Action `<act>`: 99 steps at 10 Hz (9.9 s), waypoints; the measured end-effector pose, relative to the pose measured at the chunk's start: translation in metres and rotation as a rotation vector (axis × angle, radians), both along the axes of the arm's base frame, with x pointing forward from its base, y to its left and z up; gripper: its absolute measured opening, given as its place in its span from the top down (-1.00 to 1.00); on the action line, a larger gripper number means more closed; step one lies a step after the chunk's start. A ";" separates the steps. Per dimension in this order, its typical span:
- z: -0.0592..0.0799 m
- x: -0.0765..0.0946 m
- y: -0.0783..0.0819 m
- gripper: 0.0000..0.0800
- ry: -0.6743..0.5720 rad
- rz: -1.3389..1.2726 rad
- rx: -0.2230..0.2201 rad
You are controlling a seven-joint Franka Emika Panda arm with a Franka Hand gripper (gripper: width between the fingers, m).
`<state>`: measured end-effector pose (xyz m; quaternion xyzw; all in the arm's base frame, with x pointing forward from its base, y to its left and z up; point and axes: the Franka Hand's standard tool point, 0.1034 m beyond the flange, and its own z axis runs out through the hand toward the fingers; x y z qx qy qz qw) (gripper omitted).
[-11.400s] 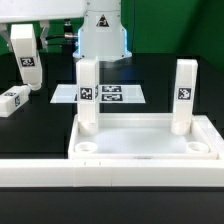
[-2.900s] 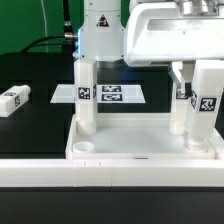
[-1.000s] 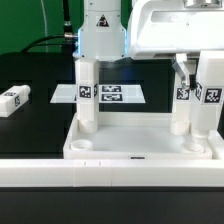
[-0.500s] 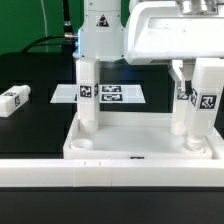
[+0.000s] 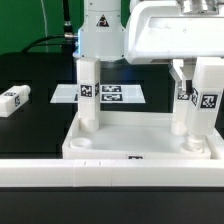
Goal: Assemble desk
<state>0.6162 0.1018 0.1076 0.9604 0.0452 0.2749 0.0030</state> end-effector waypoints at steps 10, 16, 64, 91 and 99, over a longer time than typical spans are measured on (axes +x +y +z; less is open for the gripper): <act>0.002 0.004 0.001 0.29 -0.030 0.004 -0.003; 0.005 0.007 -0.007 0.29 -0.056 0.001 -0.011; 0.020 0.002 -0.025 0.29 0.104 0.063 -0.030; -0.001 0.007 -0.011 0.29 0.168 0.065 -0.016; -0.003 0.005 -0.010 0.29 0.189 0.067 -0.014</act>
Offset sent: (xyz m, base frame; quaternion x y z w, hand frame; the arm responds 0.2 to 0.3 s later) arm 0.0044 0.0059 -0.0114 0.0001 0.0127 0.0085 0.9999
